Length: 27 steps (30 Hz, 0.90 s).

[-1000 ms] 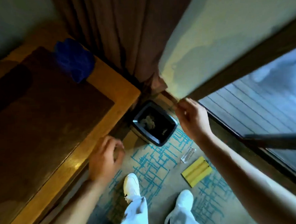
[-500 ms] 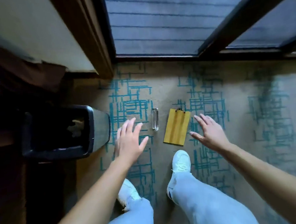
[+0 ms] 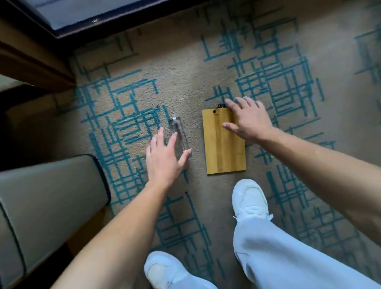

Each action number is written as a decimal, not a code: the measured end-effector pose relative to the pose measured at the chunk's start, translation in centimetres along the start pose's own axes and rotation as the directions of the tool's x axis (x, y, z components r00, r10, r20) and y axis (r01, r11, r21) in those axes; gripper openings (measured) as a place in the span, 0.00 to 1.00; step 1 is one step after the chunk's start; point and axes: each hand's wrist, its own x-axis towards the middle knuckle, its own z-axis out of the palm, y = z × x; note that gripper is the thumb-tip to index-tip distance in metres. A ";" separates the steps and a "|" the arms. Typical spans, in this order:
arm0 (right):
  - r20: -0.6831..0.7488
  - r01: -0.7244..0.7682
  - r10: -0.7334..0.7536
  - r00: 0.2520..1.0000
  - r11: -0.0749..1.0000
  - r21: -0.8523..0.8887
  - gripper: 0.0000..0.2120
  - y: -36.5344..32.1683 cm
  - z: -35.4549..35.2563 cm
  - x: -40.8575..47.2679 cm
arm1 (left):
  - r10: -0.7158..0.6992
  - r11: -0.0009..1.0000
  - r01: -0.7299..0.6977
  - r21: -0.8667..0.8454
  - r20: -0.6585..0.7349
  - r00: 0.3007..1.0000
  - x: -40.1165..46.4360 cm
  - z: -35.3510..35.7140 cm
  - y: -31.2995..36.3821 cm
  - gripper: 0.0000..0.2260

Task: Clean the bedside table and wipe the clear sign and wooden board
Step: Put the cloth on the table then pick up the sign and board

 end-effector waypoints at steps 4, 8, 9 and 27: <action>0.020 0.000 -0.002 1.000 0.997 0.074 0.33 0.4 -0.1 0.7 | -0.116 0.976 0.117 -0.186 0.017 0.993 0.1 0.2 1.9 0.27; 0.023 0.004 -0.006 1.000 0.996 0.085 0.30 1.2 -0.6 0.9 | -0.174 0.933 0.160 -0.323 -0.014 0.985 0.5 -0.3 2.9 0.22; 0.033 -0.008 0.005 0.999 0.995 0.096 0.29 1.4 -0.7 0.8 | -0.179 0.932 0.162 -0.323 -0.023 0.984 0.7 -0.3 2.8 0.21; -0.008 -0.252 0.298 0.954 0.820 0.515 0.15 -1.3 -13.6 -10.3 | -0.022 0.911 -0.004 -0.412 -0.057 0.998 -4.8 -16.4 0.4 0.17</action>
